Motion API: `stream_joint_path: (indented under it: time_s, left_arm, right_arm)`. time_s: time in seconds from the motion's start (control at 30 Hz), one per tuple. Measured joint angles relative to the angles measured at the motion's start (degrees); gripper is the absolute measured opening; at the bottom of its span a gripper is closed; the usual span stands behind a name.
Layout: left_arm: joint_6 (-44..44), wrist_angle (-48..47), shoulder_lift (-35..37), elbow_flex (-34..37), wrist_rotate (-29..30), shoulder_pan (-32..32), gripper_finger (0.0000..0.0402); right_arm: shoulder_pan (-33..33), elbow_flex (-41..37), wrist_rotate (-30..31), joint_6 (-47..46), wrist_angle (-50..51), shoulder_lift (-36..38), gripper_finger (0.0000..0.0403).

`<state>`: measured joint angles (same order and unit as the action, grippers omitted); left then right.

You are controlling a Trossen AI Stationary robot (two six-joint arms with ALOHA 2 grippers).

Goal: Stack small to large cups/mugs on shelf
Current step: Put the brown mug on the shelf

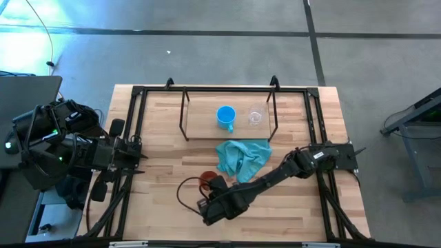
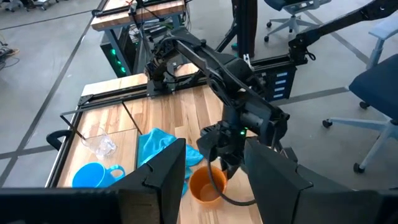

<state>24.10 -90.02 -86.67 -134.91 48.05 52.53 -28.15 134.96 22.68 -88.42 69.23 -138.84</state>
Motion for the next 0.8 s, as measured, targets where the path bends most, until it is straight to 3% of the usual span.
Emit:
stream_joint_path:
  time_s: [0.8]
  left_arm:
    - [0.58,0.00,-0.02,0.00,-2.64,0.04,0.0154]
  right_arm:
    - [5.50,0.00,5.47,-1.08,1.34,3.03,0.0027]
